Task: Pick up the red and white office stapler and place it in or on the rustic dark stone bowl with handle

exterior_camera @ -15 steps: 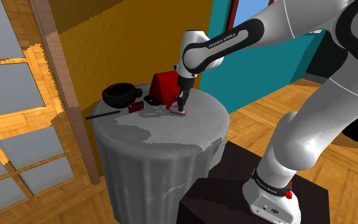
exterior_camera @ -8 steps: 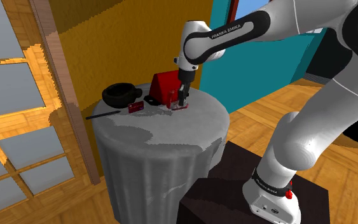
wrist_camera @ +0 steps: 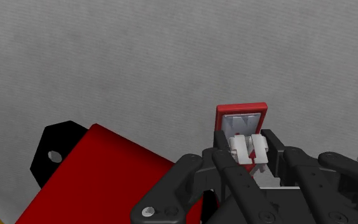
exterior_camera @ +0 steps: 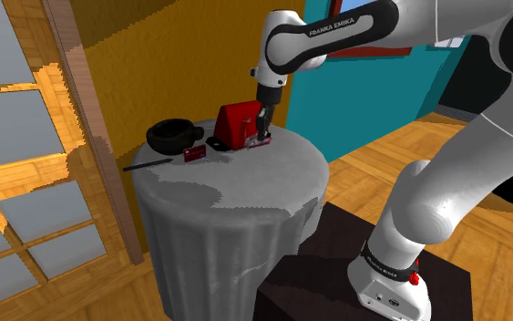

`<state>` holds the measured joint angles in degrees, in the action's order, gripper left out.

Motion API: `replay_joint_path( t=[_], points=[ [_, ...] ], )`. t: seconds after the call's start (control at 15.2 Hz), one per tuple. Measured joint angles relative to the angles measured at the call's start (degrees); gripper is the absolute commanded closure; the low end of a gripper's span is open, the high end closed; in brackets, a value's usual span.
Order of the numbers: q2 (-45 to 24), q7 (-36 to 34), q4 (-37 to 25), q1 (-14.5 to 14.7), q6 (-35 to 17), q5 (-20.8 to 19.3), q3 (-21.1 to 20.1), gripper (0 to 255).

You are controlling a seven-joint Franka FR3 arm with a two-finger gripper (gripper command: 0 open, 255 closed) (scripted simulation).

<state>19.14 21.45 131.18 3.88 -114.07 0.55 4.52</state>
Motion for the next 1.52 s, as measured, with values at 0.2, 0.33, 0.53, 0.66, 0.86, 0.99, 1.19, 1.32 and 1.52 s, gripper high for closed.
replay_joint_path(
  t=[0.2, 0.33, 0.53, 0.66, 0.86, 0.99, 1.19, 1.32, 1.52],
  points=[
    [0.45, -0.03, -1.91, -0.02, 2.37, -0.04, -0.01, 255],
    [0.52, -0.05, -3.41, -0.02, 3.94, -0.05, -0.01, 255],
    [0.91, -0.20, -5.45, 0.02, 6.36, -0.05, -0.10, 255],
    [0.91, -0.21, -6.97, 0.01, 7.87, -0.06, -0.10, 255],
    [1.01, -0.23, -9.34, 0.01, 10.34, -0.07, -0.10, 255],
    [0.98, -0.32, -10.85, 0.04, 11.82, -0.06, -0.15, 255],
    [0.60, -0.44, -13.12, 0.10, 13.71, -0.02, -0.22, 255],
    [-1.74, -1.32, -15.68, 0.51, 13.91, 0.29, -0.80, 255],
    [-7.56, -3.13, -21.14, 1.38, 13.52, 0.82, -1.97, 255]
  ],
)
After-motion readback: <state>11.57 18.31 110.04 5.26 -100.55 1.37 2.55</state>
